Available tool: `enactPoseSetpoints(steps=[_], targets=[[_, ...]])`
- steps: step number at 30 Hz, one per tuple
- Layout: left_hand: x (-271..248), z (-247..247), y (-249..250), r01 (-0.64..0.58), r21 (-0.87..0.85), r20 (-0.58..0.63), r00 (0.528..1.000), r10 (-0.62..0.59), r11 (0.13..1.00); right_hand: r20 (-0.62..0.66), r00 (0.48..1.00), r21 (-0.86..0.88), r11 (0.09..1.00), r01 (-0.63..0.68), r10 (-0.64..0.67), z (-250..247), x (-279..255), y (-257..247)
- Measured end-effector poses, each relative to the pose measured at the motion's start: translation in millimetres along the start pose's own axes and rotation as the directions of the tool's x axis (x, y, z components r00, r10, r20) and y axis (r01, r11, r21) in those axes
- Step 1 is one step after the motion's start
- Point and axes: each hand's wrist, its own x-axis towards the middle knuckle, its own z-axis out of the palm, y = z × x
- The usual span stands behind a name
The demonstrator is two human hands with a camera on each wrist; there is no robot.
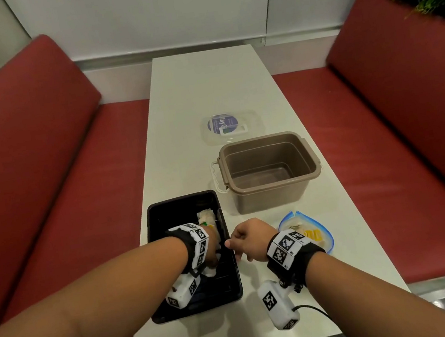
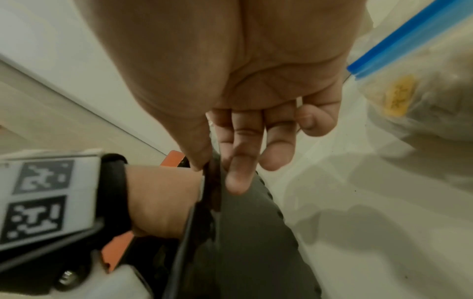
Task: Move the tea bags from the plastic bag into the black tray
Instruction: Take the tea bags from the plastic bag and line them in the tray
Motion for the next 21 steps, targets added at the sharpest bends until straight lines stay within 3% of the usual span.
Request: enactPoseSetpoints(steps=[3, 5, 9, 12, 15, 18, 19, 21], targets=[[-7, -8, -16, -0.021, -0.126, 0.034, 0.999, 0.025, 0.992, -0.061, 0.998, -0.066, 0.998, 0.001, -0.004, -7, 2, -2], [-9, -10, -29, 0.001, -0.384, 0.032, 0.999, 0.012, 0.923, -0.136, 0.99, -0.109, 0.994, 0.027, -0.041, -15, 0, -8], [-28, -27, -51, -0.051, -0.789, -0.073, 0.997, -0.01, 0.613, -0.133, 0.972, -0.084, 0.979, 0.186, -0.196, -33, -7, -25], [-38, -37, -59, -0.137, -0.908, -0.155, 0.988, -0.012, 0.397, -0.095, 0.943, -0.118, 0.944, 0.309, -0.32, -39, -6, -38], [-46, -41, -59, -0.298, -0.929, -0.3, 0.954, 0.023, 0.222, -0.177, 0.912, -0.208, 0.92, 0.332, -0.369, -44, -4, -46], [-53, -39, -55, -0.355, -0.915, -0.359, 0.933, 0.013, 0.194, -0.244, 0.897, -0.254, 0.917, 0.308, -0.369, -47, -3, -49], [-55, -39, -54, -0.363, -0.906, -0.374, 0.928, -0.009, 0.218, -0.252, 0.898, -0.242, 0.922, 0.303, -0.362, -47, -2, -49], [-60, -38, -54, -0.372, -0.857, -0.427, 0.9, -0.087, 0.357, -0.238, 0.908, -0.202, 0.932, 0.301, -0.345, -47, -1, -49]])
